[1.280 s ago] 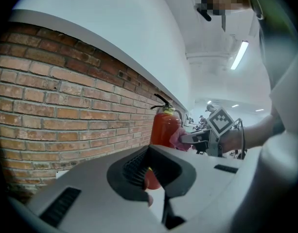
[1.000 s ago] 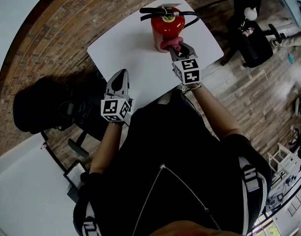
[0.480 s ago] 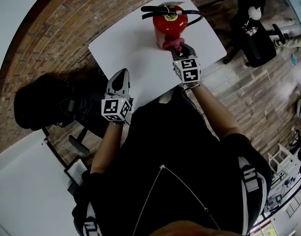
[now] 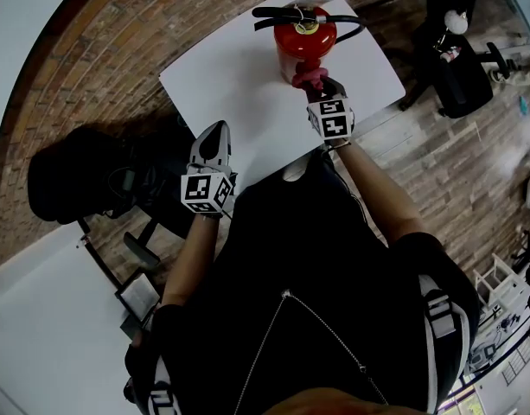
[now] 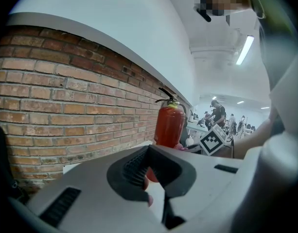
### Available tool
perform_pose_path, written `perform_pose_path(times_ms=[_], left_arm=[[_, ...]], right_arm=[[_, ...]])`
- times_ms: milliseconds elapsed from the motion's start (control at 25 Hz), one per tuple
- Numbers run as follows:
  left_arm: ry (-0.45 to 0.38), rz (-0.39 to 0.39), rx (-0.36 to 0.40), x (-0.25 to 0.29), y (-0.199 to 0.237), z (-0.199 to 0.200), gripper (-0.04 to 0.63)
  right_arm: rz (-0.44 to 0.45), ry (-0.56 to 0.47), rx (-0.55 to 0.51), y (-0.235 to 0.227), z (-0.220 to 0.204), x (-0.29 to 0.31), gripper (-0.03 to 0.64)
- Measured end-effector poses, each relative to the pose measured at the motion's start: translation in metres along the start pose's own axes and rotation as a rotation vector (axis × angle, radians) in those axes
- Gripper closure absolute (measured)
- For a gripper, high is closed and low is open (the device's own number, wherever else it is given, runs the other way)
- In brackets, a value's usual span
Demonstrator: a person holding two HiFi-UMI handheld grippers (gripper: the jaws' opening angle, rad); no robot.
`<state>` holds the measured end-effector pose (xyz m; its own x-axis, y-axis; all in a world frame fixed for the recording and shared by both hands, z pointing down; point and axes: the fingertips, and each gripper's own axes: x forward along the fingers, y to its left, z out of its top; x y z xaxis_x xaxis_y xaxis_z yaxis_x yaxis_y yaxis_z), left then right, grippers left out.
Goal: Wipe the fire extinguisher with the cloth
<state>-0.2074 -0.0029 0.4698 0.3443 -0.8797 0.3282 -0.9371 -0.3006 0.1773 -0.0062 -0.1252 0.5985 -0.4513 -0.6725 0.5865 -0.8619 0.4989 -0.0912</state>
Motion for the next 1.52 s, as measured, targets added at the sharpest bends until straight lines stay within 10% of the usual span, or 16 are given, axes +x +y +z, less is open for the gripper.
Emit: perform_pose_path(times_ms=[1520], left_arm=[[0.056, 0.082, -0.016, -0.017, 0.016, -0.018, 0.578]], right_arm=[[0.023, 0.147, -0.007, -0.013, -0.104, 0.083, 0.500]])
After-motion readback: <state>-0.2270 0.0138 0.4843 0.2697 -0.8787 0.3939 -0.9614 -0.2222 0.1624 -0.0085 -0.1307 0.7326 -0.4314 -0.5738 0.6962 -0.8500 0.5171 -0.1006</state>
